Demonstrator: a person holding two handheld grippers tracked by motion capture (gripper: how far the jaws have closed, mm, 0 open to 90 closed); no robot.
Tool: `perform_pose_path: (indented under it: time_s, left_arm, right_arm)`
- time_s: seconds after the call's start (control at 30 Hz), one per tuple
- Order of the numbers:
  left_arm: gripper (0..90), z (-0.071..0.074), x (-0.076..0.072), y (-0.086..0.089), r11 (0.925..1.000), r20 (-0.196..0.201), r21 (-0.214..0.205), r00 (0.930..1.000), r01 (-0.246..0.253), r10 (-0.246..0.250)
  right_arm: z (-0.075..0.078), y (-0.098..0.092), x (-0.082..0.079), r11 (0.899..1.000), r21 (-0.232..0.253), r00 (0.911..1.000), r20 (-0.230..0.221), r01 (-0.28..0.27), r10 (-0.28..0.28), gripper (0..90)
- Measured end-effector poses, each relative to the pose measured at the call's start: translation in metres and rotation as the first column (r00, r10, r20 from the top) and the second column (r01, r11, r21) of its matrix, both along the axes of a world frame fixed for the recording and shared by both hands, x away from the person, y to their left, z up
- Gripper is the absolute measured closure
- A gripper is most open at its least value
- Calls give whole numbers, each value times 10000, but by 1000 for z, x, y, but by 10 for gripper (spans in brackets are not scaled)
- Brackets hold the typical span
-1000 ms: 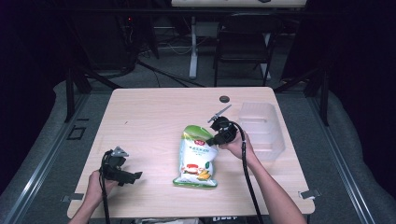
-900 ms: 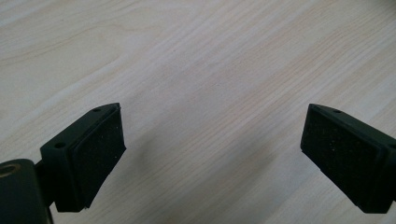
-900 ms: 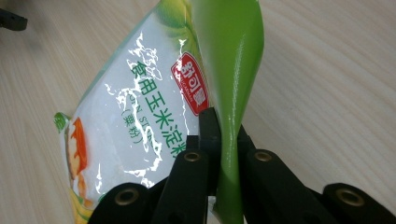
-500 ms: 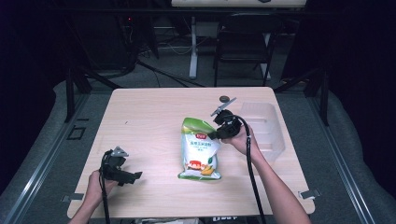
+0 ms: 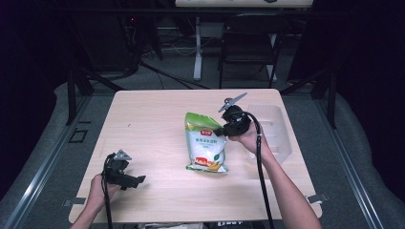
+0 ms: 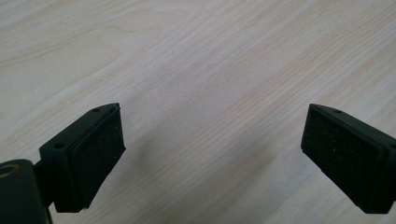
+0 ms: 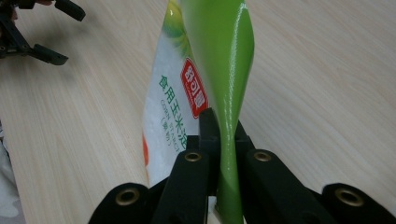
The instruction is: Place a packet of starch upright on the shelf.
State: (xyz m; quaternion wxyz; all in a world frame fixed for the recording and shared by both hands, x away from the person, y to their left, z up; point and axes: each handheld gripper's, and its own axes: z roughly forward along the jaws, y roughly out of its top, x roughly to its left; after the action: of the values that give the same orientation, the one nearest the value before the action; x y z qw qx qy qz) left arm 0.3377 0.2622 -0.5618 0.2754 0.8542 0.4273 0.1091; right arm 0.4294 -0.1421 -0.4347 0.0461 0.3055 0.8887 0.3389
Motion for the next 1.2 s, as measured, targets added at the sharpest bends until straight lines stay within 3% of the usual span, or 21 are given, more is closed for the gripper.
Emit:
perform_pose_path:
  time_s: [0.47, 1.2]
  left_arm:
    - [57, -1, 0, 2, 10000, 3, -58, 10000, -29, 29]
    - [56, 0, -1, 0, 10000, 12, -84, 10000, -39, 39]
  right_arm:
    - [25, 3, 2, 9989, -76, 9969, 636, -466, 470, 900]
    - [64, -6, 21, 9987, -476, 9910, 1318, -181, 243, 900]
